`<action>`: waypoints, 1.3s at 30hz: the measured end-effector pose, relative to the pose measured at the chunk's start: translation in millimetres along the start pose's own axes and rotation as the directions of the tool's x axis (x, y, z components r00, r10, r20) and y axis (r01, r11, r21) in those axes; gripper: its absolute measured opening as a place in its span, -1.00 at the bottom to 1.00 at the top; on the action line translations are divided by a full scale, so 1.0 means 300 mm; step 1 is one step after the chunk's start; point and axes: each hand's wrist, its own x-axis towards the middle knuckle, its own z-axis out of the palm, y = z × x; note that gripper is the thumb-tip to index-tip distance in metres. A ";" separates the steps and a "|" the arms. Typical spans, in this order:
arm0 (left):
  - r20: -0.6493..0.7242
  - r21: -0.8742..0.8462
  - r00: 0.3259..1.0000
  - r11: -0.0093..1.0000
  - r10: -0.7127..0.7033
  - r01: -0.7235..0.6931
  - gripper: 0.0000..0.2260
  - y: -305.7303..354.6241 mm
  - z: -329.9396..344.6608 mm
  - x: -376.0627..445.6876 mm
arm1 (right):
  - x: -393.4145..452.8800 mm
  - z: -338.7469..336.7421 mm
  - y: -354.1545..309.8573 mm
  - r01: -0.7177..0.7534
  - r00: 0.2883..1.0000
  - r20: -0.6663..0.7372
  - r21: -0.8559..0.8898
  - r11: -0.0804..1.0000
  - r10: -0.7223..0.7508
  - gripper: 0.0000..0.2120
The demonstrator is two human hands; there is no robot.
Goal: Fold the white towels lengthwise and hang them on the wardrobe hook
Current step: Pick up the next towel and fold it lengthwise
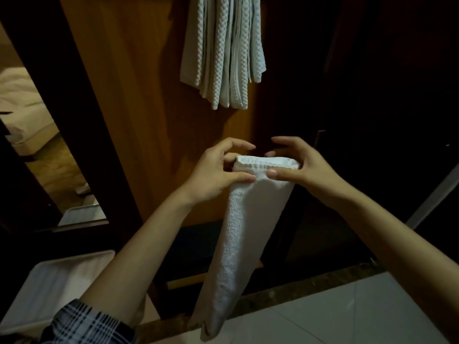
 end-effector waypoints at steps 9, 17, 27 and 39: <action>-0.114 -0.110 0.990 0.989 0.082 -0.095 -0.59 0.050 -0.027 -0.006 | -0.030 0.125 0.066 -0.059 0.998 0.039 0.590 0.805 0.045 -0.70; 0.054 -0.174 0.948 0.931 -0.315 0.320 -0.66 -0.051 -0.043 -0.070 | 0.047 0.133 -0.072 -0.020 0.999 -0.027 0.563 0.826 0.042 -0.75; 0.333 -0.397 0.903 0.829 -0.271 0.394 -0.31 -0.060 0.003 -0.070 | 0.237 0.002 -0.233 -0.246 0.969 0.118 0.570 0.784 0.219 -0.82; 0.262 -0.300 0.867 0.819 -0.423 0.490 -0.59 -0.020 0.038 0.019 | 0.215 -0.023 -0.110 -0.365 0.930 0.210 0.635 0.681 0.303 -0.50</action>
